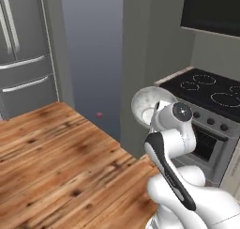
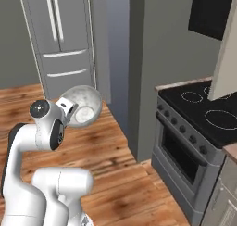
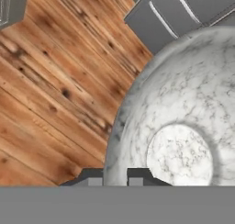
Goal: Move the bowls from the cabinet to the plates on the dining table.
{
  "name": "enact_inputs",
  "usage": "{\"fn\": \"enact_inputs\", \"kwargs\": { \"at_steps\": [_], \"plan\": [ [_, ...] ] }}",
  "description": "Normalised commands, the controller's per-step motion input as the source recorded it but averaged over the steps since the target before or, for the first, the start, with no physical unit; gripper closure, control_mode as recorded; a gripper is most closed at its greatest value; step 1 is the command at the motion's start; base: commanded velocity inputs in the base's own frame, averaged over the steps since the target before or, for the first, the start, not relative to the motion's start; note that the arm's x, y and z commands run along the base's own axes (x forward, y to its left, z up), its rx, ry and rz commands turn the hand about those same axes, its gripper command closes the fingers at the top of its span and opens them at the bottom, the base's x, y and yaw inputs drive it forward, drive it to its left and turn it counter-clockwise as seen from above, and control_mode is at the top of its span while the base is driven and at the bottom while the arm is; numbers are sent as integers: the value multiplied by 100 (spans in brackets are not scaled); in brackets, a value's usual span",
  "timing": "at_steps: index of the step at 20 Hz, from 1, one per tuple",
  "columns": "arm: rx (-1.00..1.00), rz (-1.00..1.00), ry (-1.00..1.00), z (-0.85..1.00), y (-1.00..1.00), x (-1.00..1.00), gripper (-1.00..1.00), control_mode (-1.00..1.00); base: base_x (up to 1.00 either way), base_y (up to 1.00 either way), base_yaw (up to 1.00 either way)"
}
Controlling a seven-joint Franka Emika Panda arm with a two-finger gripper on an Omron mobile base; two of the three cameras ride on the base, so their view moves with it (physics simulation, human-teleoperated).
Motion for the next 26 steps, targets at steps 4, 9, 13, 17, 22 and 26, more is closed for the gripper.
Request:
{"fn": "enact_inputs", "kwargs": {
  "at_steps": [4,9,13,17,22,26],
  "plan": [
    [0,0,0,0,0,0,100,100,100,43,13],
    [0,0,0,0,0,0,100,100,100,38,18],
    [0,0,0,0,0,0,100,100,100,33,25],
    [0,0,0,0,0,0,100,100,100,49,38],
    [0,0,0,0,0,0,100,100,88,45,49],
    [0,0,0,0,0,0,100,100,83,28,55]
  ]
}}
